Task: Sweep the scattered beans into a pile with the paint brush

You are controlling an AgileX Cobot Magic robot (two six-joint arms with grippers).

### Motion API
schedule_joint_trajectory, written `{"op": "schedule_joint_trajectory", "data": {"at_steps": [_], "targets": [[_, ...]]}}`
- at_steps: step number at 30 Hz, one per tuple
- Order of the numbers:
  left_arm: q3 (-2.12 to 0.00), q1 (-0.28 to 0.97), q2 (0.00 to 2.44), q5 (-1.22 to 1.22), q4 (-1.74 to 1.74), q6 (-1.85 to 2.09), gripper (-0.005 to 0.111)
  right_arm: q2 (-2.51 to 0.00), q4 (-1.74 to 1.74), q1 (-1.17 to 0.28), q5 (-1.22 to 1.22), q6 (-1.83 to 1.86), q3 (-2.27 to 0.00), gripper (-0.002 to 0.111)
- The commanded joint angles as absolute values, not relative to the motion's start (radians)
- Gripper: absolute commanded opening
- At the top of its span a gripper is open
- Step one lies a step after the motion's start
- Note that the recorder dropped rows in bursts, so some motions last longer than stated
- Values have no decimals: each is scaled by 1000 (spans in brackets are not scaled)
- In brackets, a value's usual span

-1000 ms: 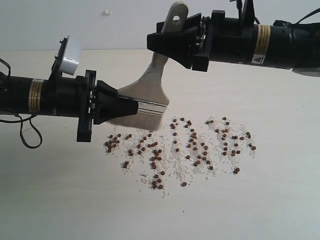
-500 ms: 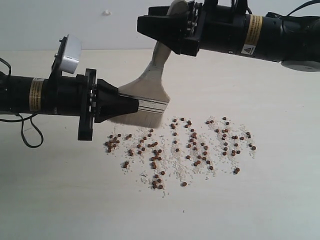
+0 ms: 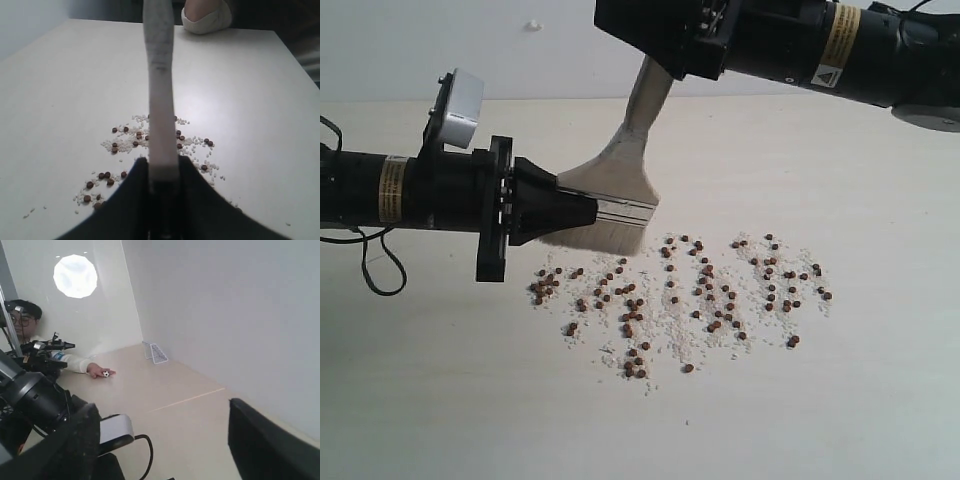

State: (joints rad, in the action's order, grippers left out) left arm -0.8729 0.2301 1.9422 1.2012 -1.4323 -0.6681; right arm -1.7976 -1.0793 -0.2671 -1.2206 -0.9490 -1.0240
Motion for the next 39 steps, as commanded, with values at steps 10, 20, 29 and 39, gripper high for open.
{"op": "schedule_joint_trajectory", "data": {"at_steps": [10, 20, 29, 39], "targets": [[-875, 232, 1928, 1221, -1434, -669, 0, -1679, -1071, -162, -1221, -1067, -1034, 68], [-875, 232, 1928, 1221, -1405, -671, 0, -1601, -1174, -21, -1221, -1337, -1034, 36], [-875, 230, 1931, 1221, -1347, -673, 0, -1594, -1283, -29, -983, -1429, -1012, 0], [-875, 230, 1931, 1221, -1342, -673, 0, -1603, -1478, -35, -1048, -1463, -1004, 0]]}}
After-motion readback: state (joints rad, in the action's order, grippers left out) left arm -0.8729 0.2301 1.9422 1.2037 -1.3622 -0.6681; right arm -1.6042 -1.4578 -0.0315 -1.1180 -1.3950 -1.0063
